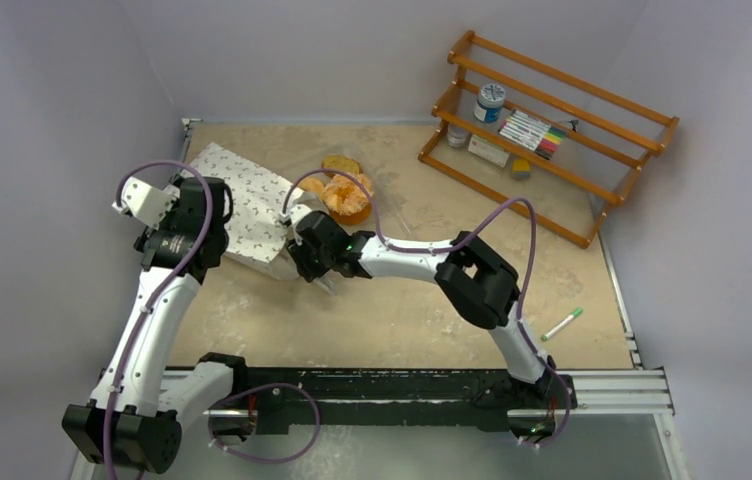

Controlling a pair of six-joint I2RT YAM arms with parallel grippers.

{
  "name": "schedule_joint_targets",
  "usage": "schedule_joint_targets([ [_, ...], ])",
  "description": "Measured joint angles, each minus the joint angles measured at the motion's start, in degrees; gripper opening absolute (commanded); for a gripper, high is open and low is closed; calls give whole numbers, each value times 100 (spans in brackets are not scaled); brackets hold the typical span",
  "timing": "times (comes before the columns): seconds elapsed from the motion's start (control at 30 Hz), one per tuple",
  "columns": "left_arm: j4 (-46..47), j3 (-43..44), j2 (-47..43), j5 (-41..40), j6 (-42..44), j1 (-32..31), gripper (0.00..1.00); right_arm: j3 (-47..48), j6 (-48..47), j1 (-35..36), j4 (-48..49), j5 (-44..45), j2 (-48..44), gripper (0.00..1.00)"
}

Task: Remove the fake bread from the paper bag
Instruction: Pick up the clamp from the paper bag, then adjust the fake bread in the paper bag.

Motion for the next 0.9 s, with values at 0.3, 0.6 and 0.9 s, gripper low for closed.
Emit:
schedule_joint_targets([
  [0.3, 122, -44, 33, -223, 107, 162, 100, -828, 76, -4, 199, -24, -455, 40],
  [0.6, 557, -96, 776, -4, 247, 925, 100, -1113, 157, -4, 354, -24, -820, 37],
  [0.9, 1034, -46, 1703, 527, 313, 1864, 100, -1211, 184, -15, 435, -31, -846, 30],
])
